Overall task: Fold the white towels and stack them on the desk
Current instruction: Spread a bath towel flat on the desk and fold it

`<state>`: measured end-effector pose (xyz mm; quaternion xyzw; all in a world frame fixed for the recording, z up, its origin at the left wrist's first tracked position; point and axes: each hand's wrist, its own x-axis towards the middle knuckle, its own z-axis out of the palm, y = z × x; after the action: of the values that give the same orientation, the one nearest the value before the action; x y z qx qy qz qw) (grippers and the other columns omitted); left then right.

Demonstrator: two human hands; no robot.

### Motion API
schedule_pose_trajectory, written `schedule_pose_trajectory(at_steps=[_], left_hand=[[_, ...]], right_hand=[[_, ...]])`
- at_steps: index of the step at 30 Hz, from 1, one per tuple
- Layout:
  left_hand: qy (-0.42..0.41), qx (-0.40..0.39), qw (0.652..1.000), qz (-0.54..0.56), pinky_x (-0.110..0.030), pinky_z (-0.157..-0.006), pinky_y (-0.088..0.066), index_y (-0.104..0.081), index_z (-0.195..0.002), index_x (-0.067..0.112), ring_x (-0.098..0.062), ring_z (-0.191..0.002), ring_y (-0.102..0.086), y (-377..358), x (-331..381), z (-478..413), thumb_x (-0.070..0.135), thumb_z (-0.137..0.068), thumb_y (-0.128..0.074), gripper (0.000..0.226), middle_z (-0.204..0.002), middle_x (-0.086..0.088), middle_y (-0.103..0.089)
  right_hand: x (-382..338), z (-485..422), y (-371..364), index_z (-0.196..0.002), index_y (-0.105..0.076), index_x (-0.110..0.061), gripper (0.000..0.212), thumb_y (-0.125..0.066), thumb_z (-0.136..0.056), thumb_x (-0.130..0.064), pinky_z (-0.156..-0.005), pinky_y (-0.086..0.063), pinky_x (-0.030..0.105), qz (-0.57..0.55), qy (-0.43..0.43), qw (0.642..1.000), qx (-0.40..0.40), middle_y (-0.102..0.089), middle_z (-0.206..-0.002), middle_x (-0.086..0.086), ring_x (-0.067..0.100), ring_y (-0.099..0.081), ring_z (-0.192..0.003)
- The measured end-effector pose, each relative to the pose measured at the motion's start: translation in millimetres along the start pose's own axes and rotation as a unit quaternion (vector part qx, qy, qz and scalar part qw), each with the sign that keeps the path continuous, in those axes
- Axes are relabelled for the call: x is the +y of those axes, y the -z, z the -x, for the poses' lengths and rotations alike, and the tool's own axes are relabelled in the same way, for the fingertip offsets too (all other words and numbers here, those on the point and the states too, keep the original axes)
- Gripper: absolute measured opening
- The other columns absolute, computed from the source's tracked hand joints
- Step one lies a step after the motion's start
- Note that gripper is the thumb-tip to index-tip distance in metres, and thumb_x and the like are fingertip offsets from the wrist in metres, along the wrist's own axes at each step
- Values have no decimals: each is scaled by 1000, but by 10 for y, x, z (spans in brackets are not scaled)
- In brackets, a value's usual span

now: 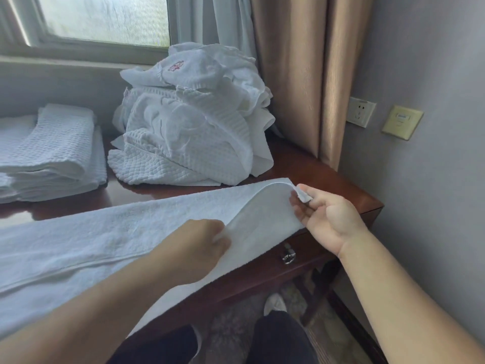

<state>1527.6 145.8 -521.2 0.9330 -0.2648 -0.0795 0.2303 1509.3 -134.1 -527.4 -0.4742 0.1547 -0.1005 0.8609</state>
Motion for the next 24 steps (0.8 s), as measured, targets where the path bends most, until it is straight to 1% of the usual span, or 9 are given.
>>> schedule_pose_trajectory(at_steps=[2,3,4,6,8,11,14,17,24], left_hand=[[32,20,999,36,-29,-55,-36,-54,-80,16,-14,-61,-49,57,-69,-63,39,-104,-47,35,-69,3,-54],[38,29,998,40,-28,-55,-35,-55,-80,18,-13,-61,-50,92,-99,-102,40,-105,-46,34,-69,4,-55],[41,38,998,34,-28,-55,-35,-56,-79,20,-12,-61,-50,128,-120,-139,40,-105,-45,34,-69,5,-56],[39,55,998,14,-29,-55,-33,-56,-76,23,-9,-63,-51,184,-142,-225,41,-105,-45,36,-68,7,-56],[29,83,996,-16,-31,-54,-32,-54,-73,22,-9,-63,-51,243,-145,-334,42,-103,-47,37,-67,6,-56],[8,117,992,-57,-33,-55,-38,-53,-71,18,-14,-64,-52,334,-163,-509,44,-100,-50,39,-65,3,-56],[11,115,991,-67,-33,-54,-40,-54,-72,19,-18,-62,-55,398,-229,-664,49,-100,-47,41,-66,1,-58],[2,109,988,-107,-29,-50,-32,-58,-75,21,-10,-61,-53,448,-303,-815,52,-100,-45,42,-67,5,-58],[-14,67,986,-155,-29,-54,-34,-52,-70,25,-7,-65,-49,429,-484,-1244,55,-96,-51,40,-73,7,-55]], right_hand=[[-24,-11,32,-137,-56,0,59,-41,-84,21,-85,-58,33,198,13,980,-29,-67,-126,16,25,-69,-109],[-28,-6,26,-143,-52,-5,63,-46,-84,17,-95,-55,33,334,35,941,-35,-64,-133,10,23,-64,-119],[-23,-3,7,-145,-52,-11,64,-55,-85,9,-100,-50,31,464,66,883,-26,-62,-137,4,20,-60,-124],[22,-2,-47,-138,-60,-20,54,-72,-85,-17,-87,-45,24,630,142,763,33,-63,-132,-4,15,-58,-115],[57,-11,-112,-114,-71,-21,31,-73,-87,-35,-73,-42,28,681,226,692,82,-62,-113,-2,19,-54,-100],[92,-103,-139,-91,-75,-13,29,-64,-96,-38,-89,-42,39,714,328,607,123,-56,-113,7,33,-47,-106],[-6,-258,-184,-62,-52,-16,43,-57,-102,-34,-72,-40,36,677,334,650,87,-59,-89,-1,24,-54,-84],[-77,-436,-198,-62,-43,-17,42,-57,-100,-25,-49,-26,30,663,308,677,86,-47,-58,-5,14,-45,-56],[-49,-823,-212,-62,-36,-21,47,-50,-103,-39,-49,-20,31,680,234,682,132,-47,-62,-1,16,-43,-58]])
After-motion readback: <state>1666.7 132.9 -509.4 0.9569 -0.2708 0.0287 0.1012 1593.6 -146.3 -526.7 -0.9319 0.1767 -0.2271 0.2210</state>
